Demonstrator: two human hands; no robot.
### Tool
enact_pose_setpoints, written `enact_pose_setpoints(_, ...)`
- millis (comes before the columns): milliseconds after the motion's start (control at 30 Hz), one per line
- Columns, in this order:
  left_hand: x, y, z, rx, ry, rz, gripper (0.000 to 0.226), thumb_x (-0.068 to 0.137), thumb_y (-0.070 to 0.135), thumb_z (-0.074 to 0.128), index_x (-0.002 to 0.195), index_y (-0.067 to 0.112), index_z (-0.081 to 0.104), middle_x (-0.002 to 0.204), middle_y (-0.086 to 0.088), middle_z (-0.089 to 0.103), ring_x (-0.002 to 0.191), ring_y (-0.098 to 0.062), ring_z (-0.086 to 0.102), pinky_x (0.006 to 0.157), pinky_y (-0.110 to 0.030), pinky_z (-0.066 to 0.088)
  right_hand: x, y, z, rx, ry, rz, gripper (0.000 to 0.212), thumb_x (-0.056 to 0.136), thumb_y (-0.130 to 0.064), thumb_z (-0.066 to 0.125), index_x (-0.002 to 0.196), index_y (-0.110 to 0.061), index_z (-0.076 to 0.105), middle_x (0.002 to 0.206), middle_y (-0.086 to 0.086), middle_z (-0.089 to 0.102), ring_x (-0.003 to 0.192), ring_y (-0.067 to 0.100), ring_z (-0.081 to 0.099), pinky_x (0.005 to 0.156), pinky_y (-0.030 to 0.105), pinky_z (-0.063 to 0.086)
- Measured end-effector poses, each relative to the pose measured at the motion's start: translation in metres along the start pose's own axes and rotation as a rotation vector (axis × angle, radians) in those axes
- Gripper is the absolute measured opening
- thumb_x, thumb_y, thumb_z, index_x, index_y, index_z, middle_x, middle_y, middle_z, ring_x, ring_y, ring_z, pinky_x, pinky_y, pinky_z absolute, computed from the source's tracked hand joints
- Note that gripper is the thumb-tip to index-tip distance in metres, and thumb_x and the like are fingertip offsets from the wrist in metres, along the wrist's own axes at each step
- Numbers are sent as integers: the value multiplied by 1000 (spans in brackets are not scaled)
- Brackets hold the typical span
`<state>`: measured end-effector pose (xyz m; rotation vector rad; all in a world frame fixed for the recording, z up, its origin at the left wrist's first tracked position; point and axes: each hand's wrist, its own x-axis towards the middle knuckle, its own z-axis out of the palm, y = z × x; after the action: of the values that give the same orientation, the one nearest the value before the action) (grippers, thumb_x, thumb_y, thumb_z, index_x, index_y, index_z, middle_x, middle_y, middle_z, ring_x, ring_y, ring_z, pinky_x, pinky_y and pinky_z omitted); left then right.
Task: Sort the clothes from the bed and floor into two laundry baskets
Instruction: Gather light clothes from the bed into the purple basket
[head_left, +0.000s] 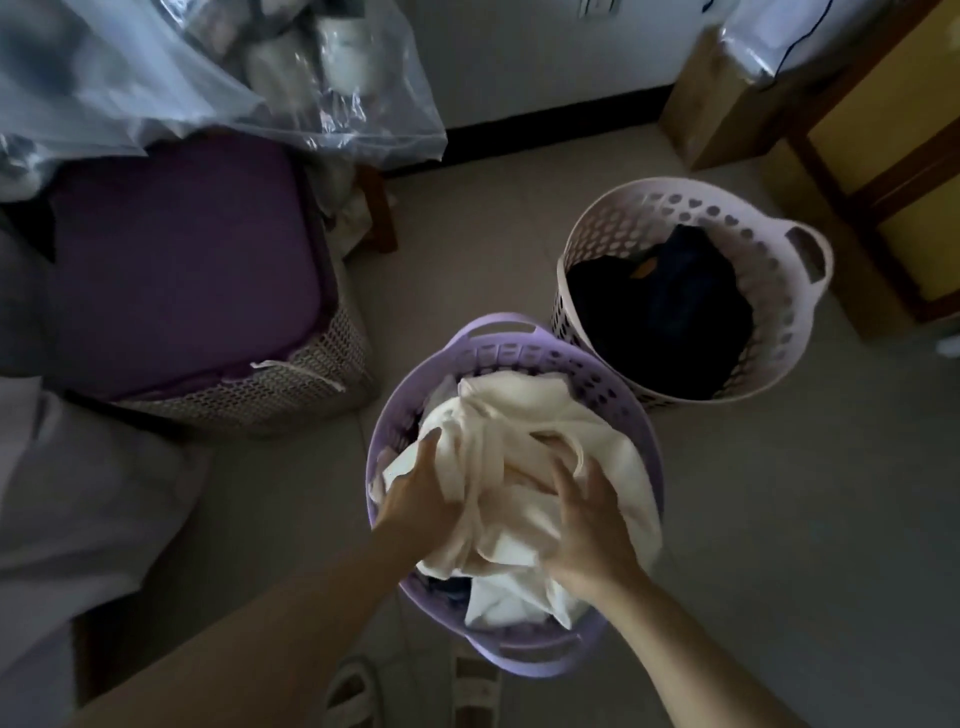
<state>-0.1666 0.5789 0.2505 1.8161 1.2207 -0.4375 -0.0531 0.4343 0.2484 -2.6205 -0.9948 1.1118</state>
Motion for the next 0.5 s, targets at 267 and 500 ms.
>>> enact_pose_setpoints(267, 47, -29, 68, 297, -179, 98, 94, 84, 18, 62, 148, 45, -2, 158, -8, -3, 140, -32, 25, 110, -43, 33, 35, 32, 66, -125, -171, 60, 82, 93, -31, 53, 145, -49, -8, 156, -1, -26, 147, 31, -12, 113, 56, 22)
enact_pose_setpoints(500, 91, -57, 114, 336, -192, 13, 95, 86, 17, 60, 145, 52, -5, 156, -2, -14, 141, -30, 17, 109, -45, 34, 82, 44, 112, -198, -190, 126, 98, 82, -43, 66, 141, -56, -10, 154, 5, -30, 145, 37, -13, 101, 69, 28)
